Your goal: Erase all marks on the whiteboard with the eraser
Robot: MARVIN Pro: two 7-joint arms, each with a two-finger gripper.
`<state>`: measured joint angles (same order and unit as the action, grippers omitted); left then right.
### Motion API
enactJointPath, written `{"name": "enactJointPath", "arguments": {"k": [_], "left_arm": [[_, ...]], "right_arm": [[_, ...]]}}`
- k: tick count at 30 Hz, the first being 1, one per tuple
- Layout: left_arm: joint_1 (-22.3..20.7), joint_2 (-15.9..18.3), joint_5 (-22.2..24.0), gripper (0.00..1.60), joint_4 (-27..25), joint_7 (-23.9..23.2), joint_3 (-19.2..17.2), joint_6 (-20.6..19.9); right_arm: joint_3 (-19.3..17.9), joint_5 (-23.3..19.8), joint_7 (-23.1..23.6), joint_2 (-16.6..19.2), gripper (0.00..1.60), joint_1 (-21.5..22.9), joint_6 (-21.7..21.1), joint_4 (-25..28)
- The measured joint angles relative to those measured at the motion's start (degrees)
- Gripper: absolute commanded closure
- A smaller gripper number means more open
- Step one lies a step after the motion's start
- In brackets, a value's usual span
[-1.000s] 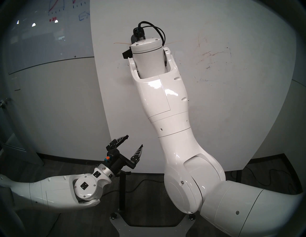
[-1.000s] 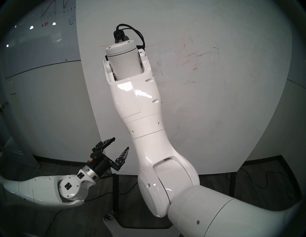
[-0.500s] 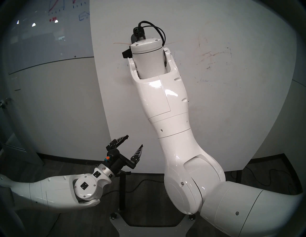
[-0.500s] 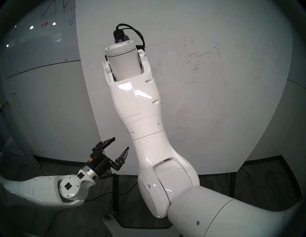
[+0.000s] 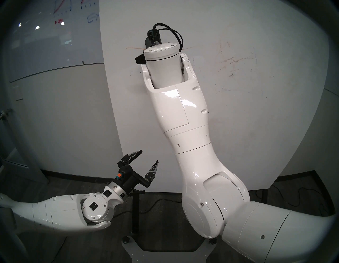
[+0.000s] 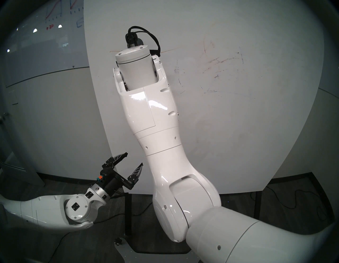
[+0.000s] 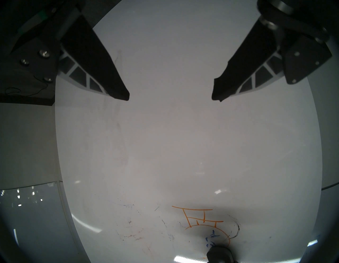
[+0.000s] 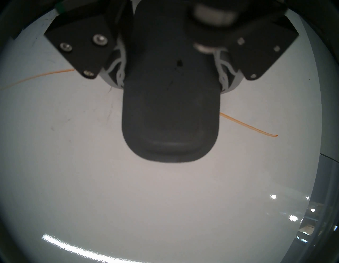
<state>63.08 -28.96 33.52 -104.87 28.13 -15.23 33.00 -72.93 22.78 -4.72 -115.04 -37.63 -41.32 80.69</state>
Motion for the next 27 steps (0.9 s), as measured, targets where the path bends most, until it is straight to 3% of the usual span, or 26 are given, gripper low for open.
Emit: {"name": "enactJointPath", "arguments": {"k": [27], "left_arm": [[0.0,0.0,0.0,0.0,0.0,0.0,0.0,0.0]], "right_arm": [[1.6,0.0,-1.9,0.0,1.6,-2.5,0.6,2.9]]}}
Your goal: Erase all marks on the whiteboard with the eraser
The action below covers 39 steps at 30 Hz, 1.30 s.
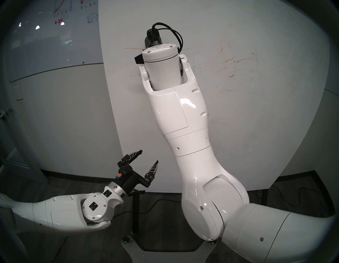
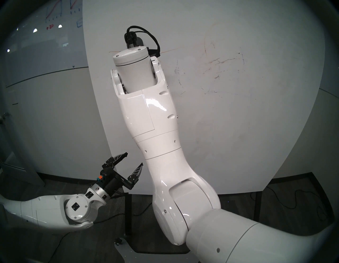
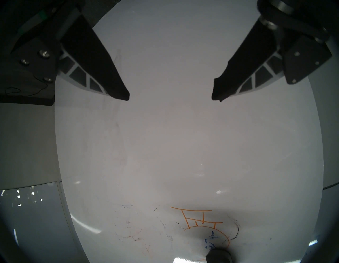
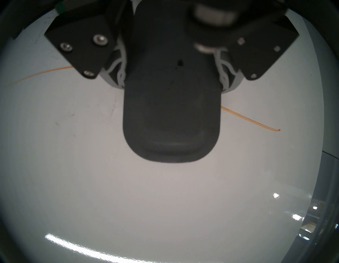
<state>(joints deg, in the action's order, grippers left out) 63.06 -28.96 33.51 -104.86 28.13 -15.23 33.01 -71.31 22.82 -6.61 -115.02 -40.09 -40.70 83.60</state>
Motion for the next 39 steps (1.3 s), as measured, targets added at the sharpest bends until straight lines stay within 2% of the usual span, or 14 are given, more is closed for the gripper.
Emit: {"name": "enactJointPath", "arguments": {"k": [8,23,31,39], "left_arm": [[0.0,0.0,0.0,0.0,0.0,0.0,0.0,0.0],[0.0,0.0,0.0,0.0,0.0,0.0,0.0,0.0],[0.0,0.0,0.0,0.0,0.0,0.0,0.0,0.0],[0.0,0.0,0.0,0.0,0.0,0.0,0.0,0.0]], "right_arm": [[0.4,0.2,-0.9,0.3,1.6,-2.0,1.4,2.5],[-2.7,3.0,-5.0,3.1,1.6,-1.8,6.1,7.6],[-2.6,3.3,-4.4,3.9,1.6,-2.1,6.1,8.1],[-2.6,3.3,-0.7,5.5,1.6,-1.3,4.7,8.2]]}}
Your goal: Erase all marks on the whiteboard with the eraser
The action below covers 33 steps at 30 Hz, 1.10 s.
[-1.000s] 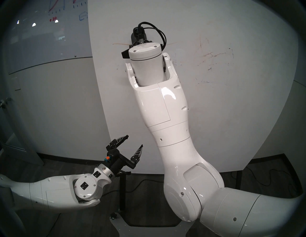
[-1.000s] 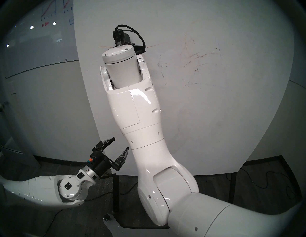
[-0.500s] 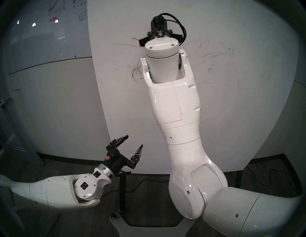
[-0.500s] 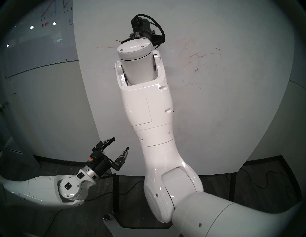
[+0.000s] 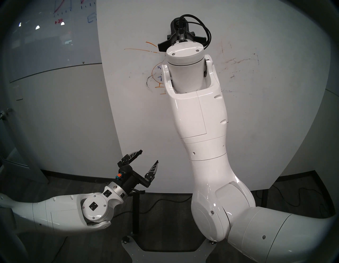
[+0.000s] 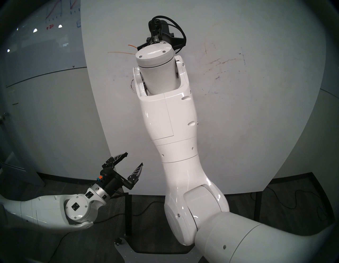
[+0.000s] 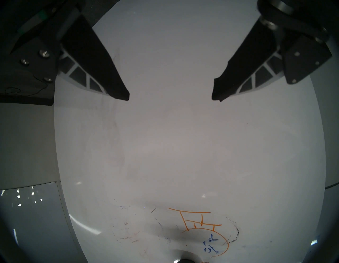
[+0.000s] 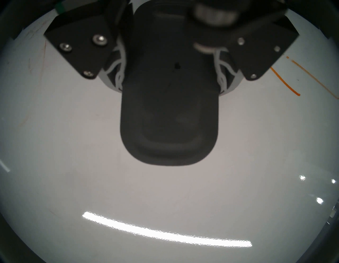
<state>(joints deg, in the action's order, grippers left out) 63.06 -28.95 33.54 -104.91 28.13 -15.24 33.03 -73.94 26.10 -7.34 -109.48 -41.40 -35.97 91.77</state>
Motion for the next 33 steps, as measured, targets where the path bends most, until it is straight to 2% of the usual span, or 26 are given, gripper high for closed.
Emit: {"name": "enactJointPath", "arguments": {"k": [20,33], "left_arm": [[0.0,0.0,0.0,0.0,0.0,0.0,0.0,0.0],[0.0,0.0,0.0,0.0,0.0,0.0,0.0,0.0]], "right_arm": [[-3.3,-2.8,8.4,3.1,1.6,6.5,-0.9,-5.4],[-5.6,-4.5,11.4,4.0,1.6,10.3,-0.7,-9.9]]}}
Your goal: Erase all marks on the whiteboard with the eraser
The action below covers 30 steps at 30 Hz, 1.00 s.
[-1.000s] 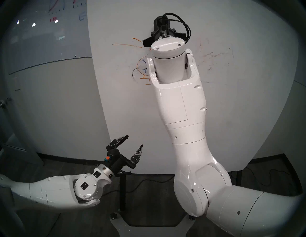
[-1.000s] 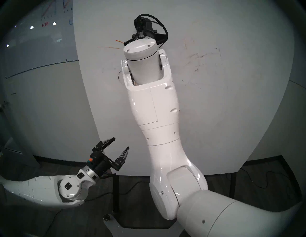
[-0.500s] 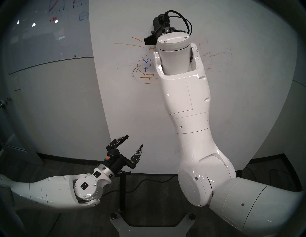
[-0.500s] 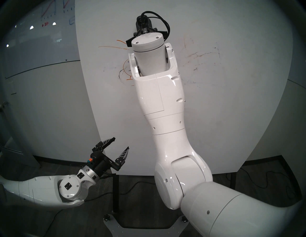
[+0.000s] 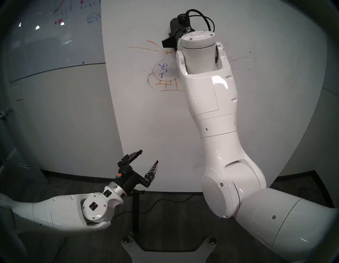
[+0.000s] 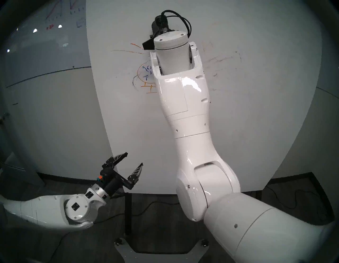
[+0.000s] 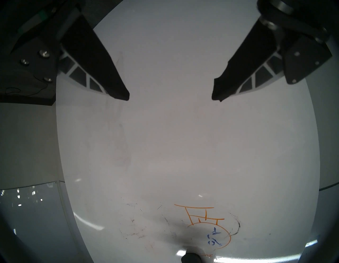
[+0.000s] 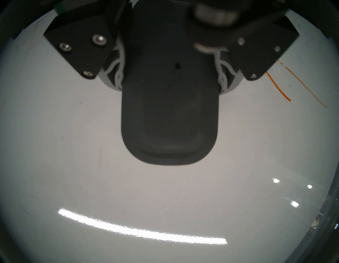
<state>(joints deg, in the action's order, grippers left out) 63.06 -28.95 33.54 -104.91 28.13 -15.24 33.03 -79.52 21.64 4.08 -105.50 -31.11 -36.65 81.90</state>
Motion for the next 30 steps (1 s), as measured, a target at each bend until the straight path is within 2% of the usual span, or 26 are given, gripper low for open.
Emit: {"name": "enactJointPath", "arguments": {"k": [1,2,3,4,16,30], "left_arm": [[0.0,0.0,0.0,0.0,0.0,0.0,0.0,0.0],[0.0,0.0,0.0,0.0,0.0,0.0,0.0,0.0],[0.0,0.0,0.0,0.0,0.0,0.0,0.0,0.0],[0.0,0.0,0.0,0.0,0.0,0.0,0.0,0.0],[0.0,0.0,0.0,0.0,0.0,0.0,0.0,0.0],[0.0,0.0,0.0,0.0,0.0,0.0,0.0,0.0]], "right_arm": [[-0.1,-0.1,0.1,0.0,1.6,0.3,-0.1,-0.3],[-0.4,-0.2,0.2,0.0,1.32,0.6,-0.3,-0.7],[-0.6,-0.4,0.3,-0.1,1.27,1.0,-0.7,-1.0],[-0.9,-0.5,0.4,-0.2,1.6,1.3,-1.2,-1.2],[-2.2,-2.1,0.5,-0.8,1.6,3.8,-4.0,-3.2],[-1.4,-0.5,0.1,-0.6,1.6,3.9,-3.3,-3.9]]}}
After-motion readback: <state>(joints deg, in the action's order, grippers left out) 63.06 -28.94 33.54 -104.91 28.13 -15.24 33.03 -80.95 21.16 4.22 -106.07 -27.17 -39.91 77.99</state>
